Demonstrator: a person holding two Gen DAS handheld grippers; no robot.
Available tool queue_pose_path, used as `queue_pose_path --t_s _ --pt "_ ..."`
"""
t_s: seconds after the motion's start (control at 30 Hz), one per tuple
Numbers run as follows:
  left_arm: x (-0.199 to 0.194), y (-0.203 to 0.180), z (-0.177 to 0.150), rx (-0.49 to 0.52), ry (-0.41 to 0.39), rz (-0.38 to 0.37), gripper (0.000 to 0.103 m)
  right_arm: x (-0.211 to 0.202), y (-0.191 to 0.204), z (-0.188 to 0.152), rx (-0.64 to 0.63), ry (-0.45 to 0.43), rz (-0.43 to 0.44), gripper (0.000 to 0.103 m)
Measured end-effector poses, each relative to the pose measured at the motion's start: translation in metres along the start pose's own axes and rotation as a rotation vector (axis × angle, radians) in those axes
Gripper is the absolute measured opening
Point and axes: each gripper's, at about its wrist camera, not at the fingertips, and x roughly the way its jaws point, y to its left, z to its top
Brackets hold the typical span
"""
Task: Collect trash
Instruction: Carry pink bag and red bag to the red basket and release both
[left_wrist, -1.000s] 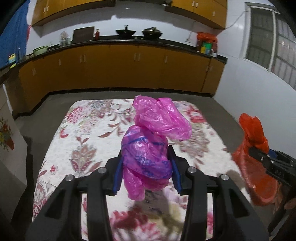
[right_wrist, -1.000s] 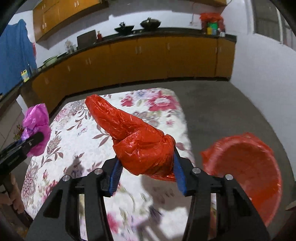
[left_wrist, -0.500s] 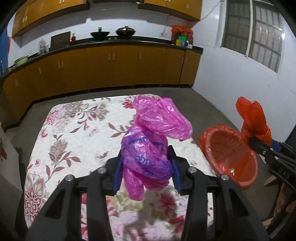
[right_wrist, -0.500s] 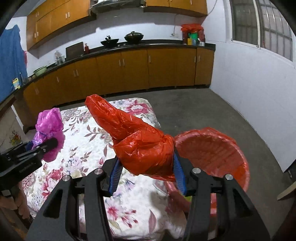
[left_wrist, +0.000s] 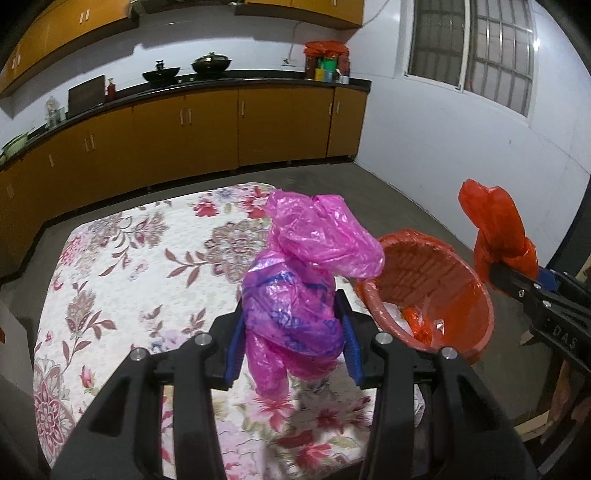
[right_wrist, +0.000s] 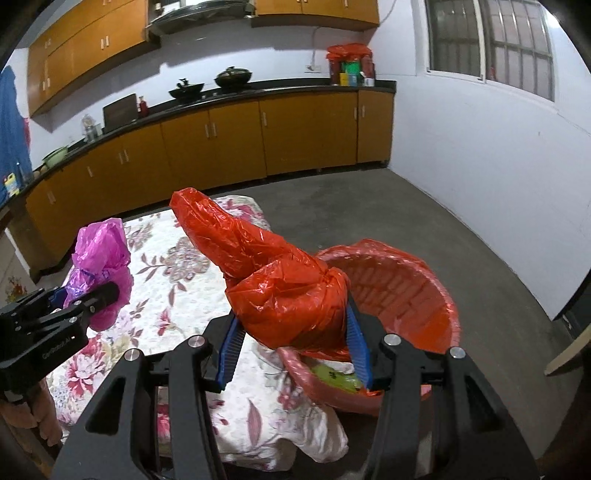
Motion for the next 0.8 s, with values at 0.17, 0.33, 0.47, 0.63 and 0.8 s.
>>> queue_pose_path --t_s 0.17,0.33,0.47,0.63,0.8 --pt "0.008 -0.018 0.000 0.039 0.006 -0.005 0.044 0.004 -0.007 -0.004 0.018 0.006 -0.046 0.051" --pt "0.016 -0.033 0.001 0.064 0.015 -0.025 0.044 0.008 -0.013 -0.006 0.033 0.012 -0.064 0.051" --pt "0.022 -0.043 0.002 0.082 0.020 -0.043 0.044 0.008 -0.022 -0.006 0.059 0.013 -0.063 0.051" --pt "0.032 -0.056 0.004 0.097 0.026 -0.075 0.044 0.007 -0.039 -0.003 0.110 0.003 -0.064 0.051" --pt "0.042 -0.064 0.008 0.085 0.025 -0.143 0.044 0.006 -0.058 -0.004 0.182 -0.012 -0.042 0.051"
